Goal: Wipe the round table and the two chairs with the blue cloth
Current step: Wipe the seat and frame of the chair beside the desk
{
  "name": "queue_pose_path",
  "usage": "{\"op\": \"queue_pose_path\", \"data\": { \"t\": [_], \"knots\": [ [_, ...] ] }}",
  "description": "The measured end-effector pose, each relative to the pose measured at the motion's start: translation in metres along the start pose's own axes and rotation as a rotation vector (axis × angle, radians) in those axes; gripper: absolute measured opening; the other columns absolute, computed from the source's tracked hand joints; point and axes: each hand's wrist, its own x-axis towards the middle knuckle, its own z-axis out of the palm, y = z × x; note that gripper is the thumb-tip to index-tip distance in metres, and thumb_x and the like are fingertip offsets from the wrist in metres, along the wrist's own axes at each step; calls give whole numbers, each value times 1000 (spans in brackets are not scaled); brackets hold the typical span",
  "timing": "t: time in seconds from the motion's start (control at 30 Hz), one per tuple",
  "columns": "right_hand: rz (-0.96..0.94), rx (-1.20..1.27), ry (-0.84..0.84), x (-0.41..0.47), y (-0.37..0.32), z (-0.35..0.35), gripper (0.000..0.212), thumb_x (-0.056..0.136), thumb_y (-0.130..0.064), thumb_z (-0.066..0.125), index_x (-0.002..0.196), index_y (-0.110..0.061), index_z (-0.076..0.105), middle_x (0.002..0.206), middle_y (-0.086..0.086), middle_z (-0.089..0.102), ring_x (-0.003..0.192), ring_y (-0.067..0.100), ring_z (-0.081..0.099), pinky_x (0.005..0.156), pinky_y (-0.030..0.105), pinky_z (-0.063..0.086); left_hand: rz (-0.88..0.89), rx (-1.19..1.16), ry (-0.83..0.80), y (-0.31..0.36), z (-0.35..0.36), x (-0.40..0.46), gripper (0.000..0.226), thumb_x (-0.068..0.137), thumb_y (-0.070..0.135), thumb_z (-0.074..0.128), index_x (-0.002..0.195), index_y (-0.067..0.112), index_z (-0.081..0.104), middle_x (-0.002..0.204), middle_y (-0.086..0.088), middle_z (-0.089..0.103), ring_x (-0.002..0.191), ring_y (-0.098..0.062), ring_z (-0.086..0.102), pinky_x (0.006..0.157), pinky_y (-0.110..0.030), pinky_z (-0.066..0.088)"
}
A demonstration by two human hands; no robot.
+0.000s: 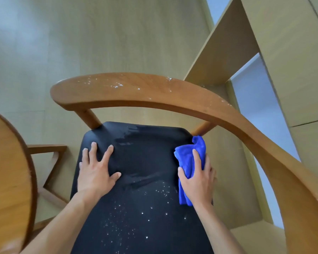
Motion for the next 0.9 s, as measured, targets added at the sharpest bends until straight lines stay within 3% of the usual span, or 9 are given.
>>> {"op": "queue_pose_path", "data": {
  "t": [0.13, 0.3, 0.43, 0.5, 0.57, 0.7, 0.77, 0.9],
  "knots": [
    [-16, -9, 130, 0, -14, 15, 63, 74, -20, 74, 133, -16, 53, 136, 19, 48, 89, 42, 51, 78, 50, 45, 11, -4, 22, -3, 5, 1, 89, 87, 58, 56, 149, 42, -5, 158, -4, -20, 146, -33, -16, 116, -50, 25],
    [49, 52, 112, 15, -85, 29, 56, 74, -15, 71, 128, -14, 56, 132, 24, 50, 83, 42, 52, 70, 46, 43, 24, -10, 61, -8, 15, 2, 91, 85, 59, 57, 147, 44, -8, 157, -1, -21, 146, -32, -16, 110, -50, 35],
    [-353, -16, 2, 22, -191, 52, 58, 77, -28, 66, 132, -24, 50, 138, 16, 46, 97, 37, 50, 76, 43, 42, 40, -98, 104, -15, 16, -1, 95, 80, 58, 64, 150, 40, 2, 159, 3, -14, 147, -24, -14, 104, -44, 43],
    [-552, -28, -78, 19, -215, 57, 56, 81, -28, 62, 135, -26, 47, 140, 14, 45, 103, 35, 49, 81, 43, 42, 70, -141, 100, -22, 15, -4, 98, 79, 58, 65, 152, 31, 6, 161, 1, -12, 147, -22, -15, 115, -40, 29],
    [-682, -25, -140, 21, -205, 51, 54, 81, -25, 61, 134, -26, 51, 142, 13, 45, 101, 35, 50, 82, 43, 43, 109, -115, 74, -29, 15, -12, 99, 78, 61, 63, 152, 27, 7, 161, -1, -14, 147, -23, -17, 120, -38, 11],
    [-922, -37, -96, 25, -119, 30, 58, 67, -15, 70, 124, -22, 64, 138, 13, 52, 89, 37, 56, 75, 42, 49, 105, -35, 65, -35, 21, -30, 97, 78, 66, 58, 152, 34, 5, 159, -1, -21, 146, -26, -19, 119, -43, 7],
    [-820, -60, -57, 25, -64, 19, 59, 64, -11, 72, 123, -19, 65, 139, 15, 51, 90, 39, 56, 78, 43, 49, 92, -16, 48, -36, 22, -32, 98, 79, 67, 56, 152, 34, 0, 158, 0, -24, 146, -26, -19, 119, -42, 7],
    [-229, -2, 91, 21, -31, 13, 53, 73, -3, 72, 125, -9, 61, 138, 22, 48, 95, 48, 53, 85, 49, 44, 73, -6, 24, -34, 19, -27, 98, 78, 66, 58, 151, 34, 2, 159, 0, -21, 147, -27, -14, 119, -40, 8]
  ]
}}
